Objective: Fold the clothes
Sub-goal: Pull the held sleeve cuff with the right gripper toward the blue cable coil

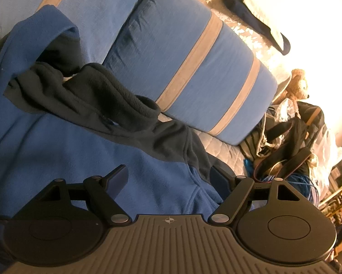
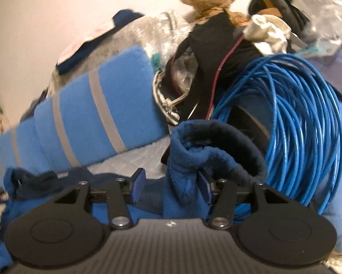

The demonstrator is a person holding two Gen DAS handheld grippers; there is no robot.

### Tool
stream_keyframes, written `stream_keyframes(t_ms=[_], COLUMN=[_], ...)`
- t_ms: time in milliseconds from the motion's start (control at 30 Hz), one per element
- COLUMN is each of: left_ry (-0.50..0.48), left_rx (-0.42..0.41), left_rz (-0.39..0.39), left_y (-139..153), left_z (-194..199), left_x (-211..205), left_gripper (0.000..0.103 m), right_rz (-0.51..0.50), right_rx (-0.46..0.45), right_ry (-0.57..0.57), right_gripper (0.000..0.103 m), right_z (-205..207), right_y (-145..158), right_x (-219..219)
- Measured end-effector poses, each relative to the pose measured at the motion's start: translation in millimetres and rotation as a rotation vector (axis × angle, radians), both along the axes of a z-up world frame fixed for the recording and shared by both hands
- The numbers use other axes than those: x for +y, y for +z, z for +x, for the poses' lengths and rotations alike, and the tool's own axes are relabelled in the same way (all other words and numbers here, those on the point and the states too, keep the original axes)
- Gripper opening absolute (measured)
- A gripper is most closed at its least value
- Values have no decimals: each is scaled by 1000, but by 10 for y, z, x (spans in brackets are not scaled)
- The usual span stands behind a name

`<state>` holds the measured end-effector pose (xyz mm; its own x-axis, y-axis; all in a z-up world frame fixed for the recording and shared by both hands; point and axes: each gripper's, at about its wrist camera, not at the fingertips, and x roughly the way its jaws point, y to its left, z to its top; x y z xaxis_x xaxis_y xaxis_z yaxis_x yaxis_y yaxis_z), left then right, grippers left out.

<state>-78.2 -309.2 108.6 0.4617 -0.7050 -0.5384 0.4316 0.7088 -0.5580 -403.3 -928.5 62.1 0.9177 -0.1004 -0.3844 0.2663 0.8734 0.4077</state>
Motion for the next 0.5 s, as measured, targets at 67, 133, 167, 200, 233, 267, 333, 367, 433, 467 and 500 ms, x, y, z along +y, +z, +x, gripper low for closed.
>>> stream_keyframes(t_ms=[67, 133, 167, 200, 233, 267, 333, 367, 433, 467, 500], left_ry=[0, -1, -1, -2, -3, -3, -3, -3, -3, -2, -2], left_rx=[0, 1, 2, 1, 1, 0, 0, 1, 1, 0, 0], left_rz=[1, 2, 2, 4, 5, 5, 4, 5, 8, 11, 13], left_y=[-3, -10, -12, -12, -11, -11, -12, -13, -17, -18, -20], left_z=[2, 3, 3, 1, -3, -2, 0, 4, 3, 1, -1], left_x=[0, -1, -4, -5, -7, -6, -6, -4, -9, -12, -16], left_gripper=[78, 78, 78, 78, 78, 78, 78, 78, 78, 78, 78], right_rz=[35, 71, 87, 104, 118, 130, 125, 123, 129, 114, 83], right_rx=[-29, -56, -68, -72, -71, -71, -56, -46, -39, -40, -58], right_ry=[-8, -25, -38, -60, -85, -110, -187, -231, -299, -314, -306], right_gripper=[26, 20, 18, 18, 17, 15, 12, 10, 8, 8, 8], right_z=[-4, -21, -28, -29, -29, -27, 0, 18, 84, 143, 192], right_y=[-41, -106, -139, -169, -182, -191, -139, -101, 20, 121, 253], right_x=[-38, -72, -85, -95, -102, -109, -124, -137, -185, -193, -167])
